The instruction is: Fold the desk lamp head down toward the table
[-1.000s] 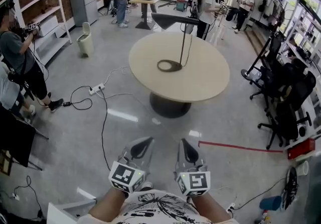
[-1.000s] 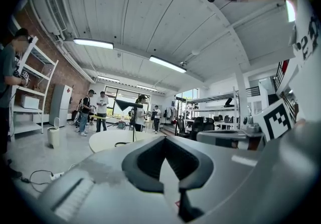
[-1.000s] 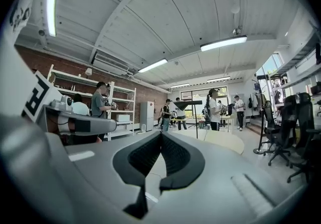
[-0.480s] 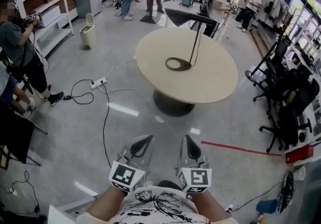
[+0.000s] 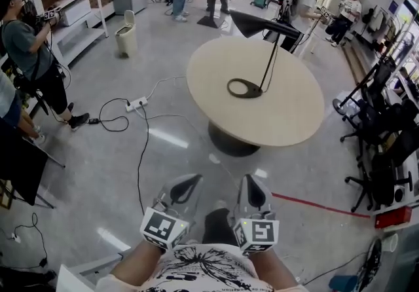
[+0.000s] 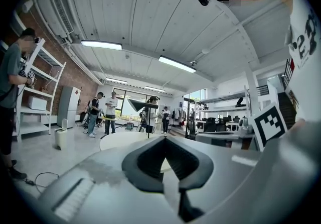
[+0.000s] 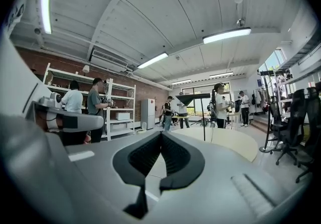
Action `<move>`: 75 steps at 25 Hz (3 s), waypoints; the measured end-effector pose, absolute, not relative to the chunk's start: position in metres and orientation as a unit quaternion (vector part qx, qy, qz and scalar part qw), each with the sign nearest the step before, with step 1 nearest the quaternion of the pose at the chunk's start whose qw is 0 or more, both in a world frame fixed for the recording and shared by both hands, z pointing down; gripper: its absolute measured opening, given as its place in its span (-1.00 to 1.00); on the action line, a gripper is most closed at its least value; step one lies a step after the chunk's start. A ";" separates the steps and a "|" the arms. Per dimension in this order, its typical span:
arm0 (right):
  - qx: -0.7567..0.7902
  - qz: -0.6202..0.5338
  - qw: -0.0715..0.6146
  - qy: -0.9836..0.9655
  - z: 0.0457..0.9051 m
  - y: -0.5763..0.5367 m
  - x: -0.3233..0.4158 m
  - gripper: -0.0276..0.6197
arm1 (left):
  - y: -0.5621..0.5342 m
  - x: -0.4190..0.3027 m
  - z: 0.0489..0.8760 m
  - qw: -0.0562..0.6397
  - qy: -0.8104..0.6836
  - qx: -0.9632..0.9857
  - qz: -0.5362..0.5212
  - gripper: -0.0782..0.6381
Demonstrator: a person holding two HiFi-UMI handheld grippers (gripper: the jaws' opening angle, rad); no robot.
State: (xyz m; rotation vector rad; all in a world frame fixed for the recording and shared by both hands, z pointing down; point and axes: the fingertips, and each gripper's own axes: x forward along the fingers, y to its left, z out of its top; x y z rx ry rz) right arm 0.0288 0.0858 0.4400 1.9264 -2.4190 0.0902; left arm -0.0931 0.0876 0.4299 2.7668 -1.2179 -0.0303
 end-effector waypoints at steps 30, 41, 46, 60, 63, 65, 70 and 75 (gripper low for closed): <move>0.556 0.034 0.042 -0.830 0.442 -0.180 0.161 -0.89 | -0.192 0.034 0.435 0.079 -0.452 0.889 0.008 -0.77; 0.581 0.033 0.051 -0.812 0.432 -0.269 0.164 -0.89 | -0.284 0.033 0.415 0.064 -0.432 0.900 -0.006 -0.77; 0.580 0.025 0.035 -0.814 0.416 -0.308 0.161 -0.89 | -0.330 0.026 0.397 0.035 -0.433 0.901 -0.022 -0.77; 0.586 0.008 0.028 -0.810 0.395 -0.381 0.116 -0.89 | -0.430 -0.022 0.294 -0.049 -0.413 0.904 -0.095 -0.77; 0.593 0.010 0.026 -0.804 0.393 -0.388 0.115 -0.89 | -0.442 -0.017 0.278 -0.073 -0.391 0.912 -0.096 -0.77; 0.597 0.010 0.024 -0.801 0.389 -0.390 0.115 -0.89 | -0.449 -0.016 0.271 -0.082 -0.383 0.915 -0.095 -0.77; 0.607 0.014 0.028 -0.794 0.388 -0.394 0.121 -0.89 | -0.464 -0.008 0.254 -0.086 -0.364 0.922 -0.096 -0.77; 0.618 0.020 0.037 -0.785 0.399 -0.392 0.126 -0.89 | -0.469 -0.001 0.251 -0.095 -0.355 0.926 -0.090 -0.77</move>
